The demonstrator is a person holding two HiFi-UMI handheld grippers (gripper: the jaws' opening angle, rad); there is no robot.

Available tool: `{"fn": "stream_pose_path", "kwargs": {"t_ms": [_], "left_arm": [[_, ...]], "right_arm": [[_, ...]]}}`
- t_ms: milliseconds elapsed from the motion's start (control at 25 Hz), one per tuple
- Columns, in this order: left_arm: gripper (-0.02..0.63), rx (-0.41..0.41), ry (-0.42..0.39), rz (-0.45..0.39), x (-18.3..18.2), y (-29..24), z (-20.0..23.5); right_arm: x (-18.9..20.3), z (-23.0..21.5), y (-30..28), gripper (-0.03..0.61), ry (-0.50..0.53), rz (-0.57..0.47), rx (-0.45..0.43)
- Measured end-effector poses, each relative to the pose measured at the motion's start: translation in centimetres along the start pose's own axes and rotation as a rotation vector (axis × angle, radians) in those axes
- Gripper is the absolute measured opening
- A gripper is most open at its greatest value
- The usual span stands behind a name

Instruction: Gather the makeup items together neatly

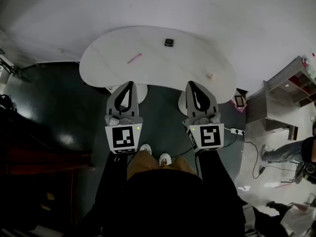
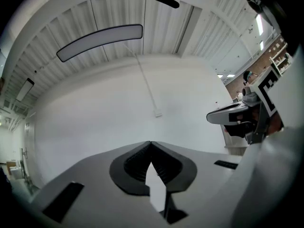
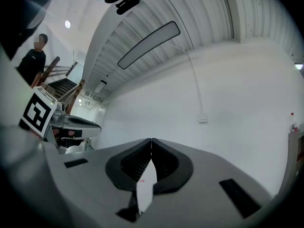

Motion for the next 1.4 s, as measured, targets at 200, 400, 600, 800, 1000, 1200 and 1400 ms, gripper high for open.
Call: {"fn": "stream_pose_path", "kwargs": {"t_ms": [200, 400, 600, 800, 1000, 1200, 1400], "left_arm": [[0.017, -0.006, 0.003, 0.007, -0.3, 0.0, -0.1], [0.017, -0.006, -0.014, 0.025, 0.1, -0.4, 0.3], [0.017, 0.011, -0.021, 0.038, 1.1, -1.6, 0.6], [0.016, 0.033, -0.013, 0.047, 2.2, -4.7, 1.6], [0.017, 0.056, 0.009, 0.039, 3.4, -9.2, 3.4], [0.017, 0.092, 0.008, 0.019, 4.2, -14.4, 5.8], [0.017, 0.137, -0.003, 0.002, 4.9, -18.6, 7.6]], "right_arm": [[-0.1, -0.5, 0.3, 0.028, -0.014, -0.001, 0.004], [0.2, -0.7, 0.0, 0.028, -0.015, -0.009, 0.016], [0.7, -0.8, -1.6, 0.028, -0.028, -0.021, 0.015], [1.2, -1.4, -4.1, 0.028, -0.019, -0.018, 0.017], [1.8, -2.6, -8.1, 0.028, -0.025, -0.027, 0.03], [2.0, -3.3, -13.2, 0.028, 0.0, -0.016, 0.031], [2.4, -3.9, -17.5, 0.028, 0.011, -0.01, 0.053]]}}
Point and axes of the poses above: the fingertips, and each gripper's own axes: y backward along the fingers, z to its left, x out of its underside, the point moved 4 cm from there along y, backward along the fingers, and after that the axes turned 1 degree about -y, right-handed, at the moved point
